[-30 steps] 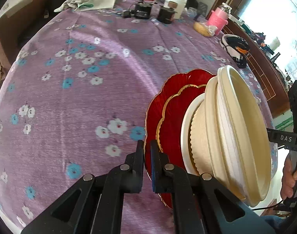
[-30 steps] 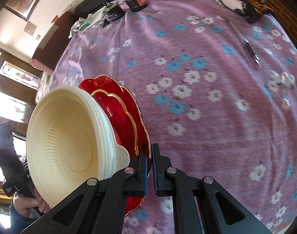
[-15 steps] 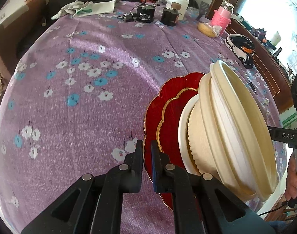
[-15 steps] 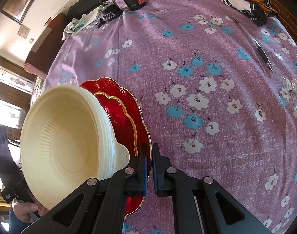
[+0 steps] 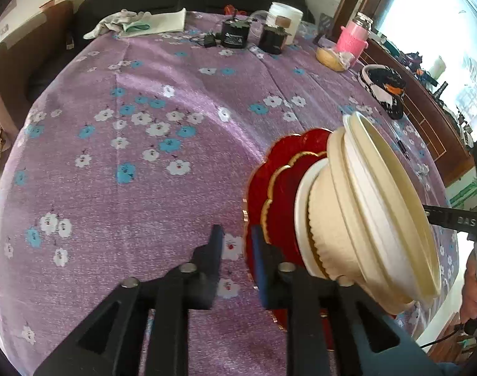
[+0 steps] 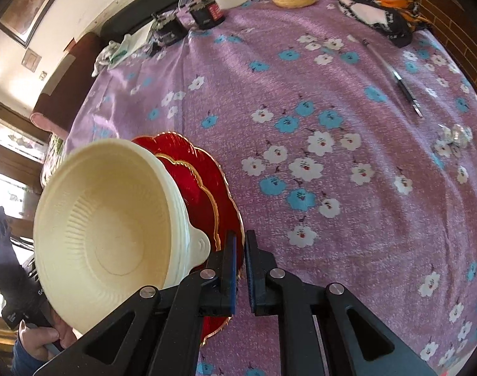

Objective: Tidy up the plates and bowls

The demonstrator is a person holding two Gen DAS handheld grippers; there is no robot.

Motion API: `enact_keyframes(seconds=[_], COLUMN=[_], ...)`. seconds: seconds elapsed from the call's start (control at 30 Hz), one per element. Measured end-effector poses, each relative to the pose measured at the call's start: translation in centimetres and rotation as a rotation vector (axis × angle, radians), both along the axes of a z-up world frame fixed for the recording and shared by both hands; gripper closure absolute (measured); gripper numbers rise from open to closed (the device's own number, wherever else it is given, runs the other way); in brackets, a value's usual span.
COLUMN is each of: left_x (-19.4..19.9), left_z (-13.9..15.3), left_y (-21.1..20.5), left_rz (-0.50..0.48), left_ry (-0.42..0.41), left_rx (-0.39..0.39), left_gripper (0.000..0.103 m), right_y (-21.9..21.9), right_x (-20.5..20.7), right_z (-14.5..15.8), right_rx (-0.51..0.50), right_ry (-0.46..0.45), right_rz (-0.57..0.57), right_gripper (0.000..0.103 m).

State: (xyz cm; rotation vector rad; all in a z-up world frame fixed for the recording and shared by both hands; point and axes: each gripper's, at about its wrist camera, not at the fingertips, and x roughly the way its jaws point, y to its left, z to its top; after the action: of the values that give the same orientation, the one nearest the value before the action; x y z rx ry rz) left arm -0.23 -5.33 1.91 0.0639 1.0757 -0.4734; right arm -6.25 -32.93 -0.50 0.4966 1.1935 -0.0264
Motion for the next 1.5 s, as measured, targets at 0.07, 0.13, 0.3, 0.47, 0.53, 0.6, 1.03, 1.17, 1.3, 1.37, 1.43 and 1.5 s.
enact_keyframes(seconds=[0.07, 0.13, 0.3, 0.47, 0.53, 0.6, 1.03, 1.17, 1.3, 1.37, 1.43, 1.5], left_x=[-0.1, -0.3, -0.8, -1.3, -1.5, -1.9, -7.0, -8.5, -9.6, -10.4, -11.0, -11.6], left_z=[0.3, 0.6, 1.5, 1.6, 1.5, 1.5, 3.9, 5.1, 6.7, 7.6, 8.1, 8.5], left_y=[0.4, 0.9, 1.9, 2.3, 2.4, 2.4, 2.4, 1.5, 0.7, 0.5, 0.3, -0.5], left_rz=[-0.001, 0.008, 0.004, 0.002, 0.003, 0.002, 0.117, 0.136, 0.136, 0.13, 0.132, 0.131], left_ry=[-0.013, -0.034, -0.082, -0.105, -0.108, -0.117, -0.242, -0.288, -0.287, -0.306, -0.315, -0.33], left_rx=[-0.003, -0.002, -0.002, 0.001, -0.004, 0.002, 0.075, 0.11, 0.139, 0.124, 0.123, 0.162], left_gripper=[0.073, 0.066, 0.063, 0.061, 0.061, 0.06, 0.012, 0.009, 0.003, 0.002, 0.0, 0.0], right_y=[-0.3, -0.5, -1.2, -1.2, -0.8, -0.4, 1.2, 1.7, 1.5, 1.4, 1.7, 2.2], right_x=[-0.7, -1.6, -4.0, -6.1, -6.8, -7.4, -9.0, -9.1, -9.4, -9.6, -9.8, -10.0], right_z=[0.6, 1.4, 2.7, 3.4, 3.6, 3.7, 4.9, 5.2, 5.6, 5.9, 6.4, 6.9], right_rx=[-0.006, -0.025, -0.034, -0.026, -0.031, -0.03, -0.101, -0.094, -0.086, -0.083, -0.093, -0.116], right_ry=[-0.016, -0.031, -0.048, -0.053, -0.051, -0.05, -0.116, -0.143, -0.171, -0.191, -0.216, -0.249], right_rz=[-0.01, -0.024, -0.094, -0.156, -0.161, -0.162, -0.037, 0.03, 0.067, 0.086, 0.11, 0.14], right_gripper=[0.095, 0.095, 0.095, 0.095, 0.095, 0.095, 0.077, 0.071, 0.07, 0.069, 0.066, 0.059])
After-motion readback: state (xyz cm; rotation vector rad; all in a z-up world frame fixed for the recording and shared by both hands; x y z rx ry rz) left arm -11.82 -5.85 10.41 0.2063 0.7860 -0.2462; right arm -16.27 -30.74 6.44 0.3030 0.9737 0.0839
